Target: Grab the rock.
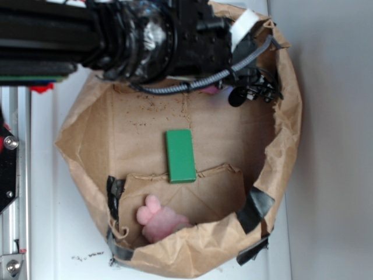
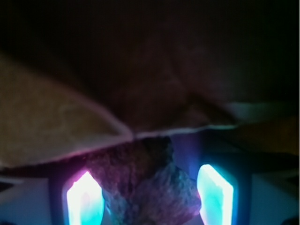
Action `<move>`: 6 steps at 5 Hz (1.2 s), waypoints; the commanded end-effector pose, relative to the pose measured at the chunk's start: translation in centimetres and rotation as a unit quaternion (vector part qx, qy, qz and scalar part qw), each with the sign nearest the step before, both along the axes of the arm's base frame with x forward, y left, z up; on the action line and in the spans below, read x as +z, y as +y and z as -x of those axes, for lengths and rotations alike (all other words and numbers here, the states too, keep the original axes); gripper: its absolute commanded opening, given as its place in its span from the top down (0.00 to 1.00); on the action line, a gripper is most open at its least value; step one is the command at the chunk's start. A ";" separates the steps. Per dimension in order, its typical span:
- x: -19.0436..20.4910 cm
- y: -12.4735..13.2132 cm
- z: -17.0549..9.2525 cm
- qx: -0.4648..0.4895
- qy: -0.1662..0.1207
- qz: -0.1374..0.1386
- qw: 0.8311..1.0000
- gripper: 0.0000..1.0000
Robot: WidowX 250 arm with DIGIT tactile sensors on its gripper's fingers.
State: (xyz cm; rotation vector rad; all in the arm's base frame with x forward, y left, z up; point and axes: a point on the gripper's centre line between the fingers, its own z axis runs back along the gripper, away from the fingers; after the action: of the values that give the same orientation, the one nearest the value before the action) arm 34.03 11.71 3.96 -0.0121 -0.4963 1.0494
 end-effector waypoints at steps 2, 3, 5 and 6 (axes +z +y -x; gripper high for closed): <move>8.6 0.2 3.5 -0.145 0.028 0.033 0.989 1.00; 10.0 -1.1 4.1 -0.188 0.048 0.025 0.981 1.00; 12.3 -1.4 6.4 -0.369 0.131 0.008 0.920 1.00; 13.7 -1.9 6.5 -0.417 0.123 0.005 0.900 1.00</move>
State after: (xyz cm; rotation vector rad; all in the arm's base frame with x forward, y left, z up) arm 26.69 7.73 14.79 -0.1235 -0.1143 0.2088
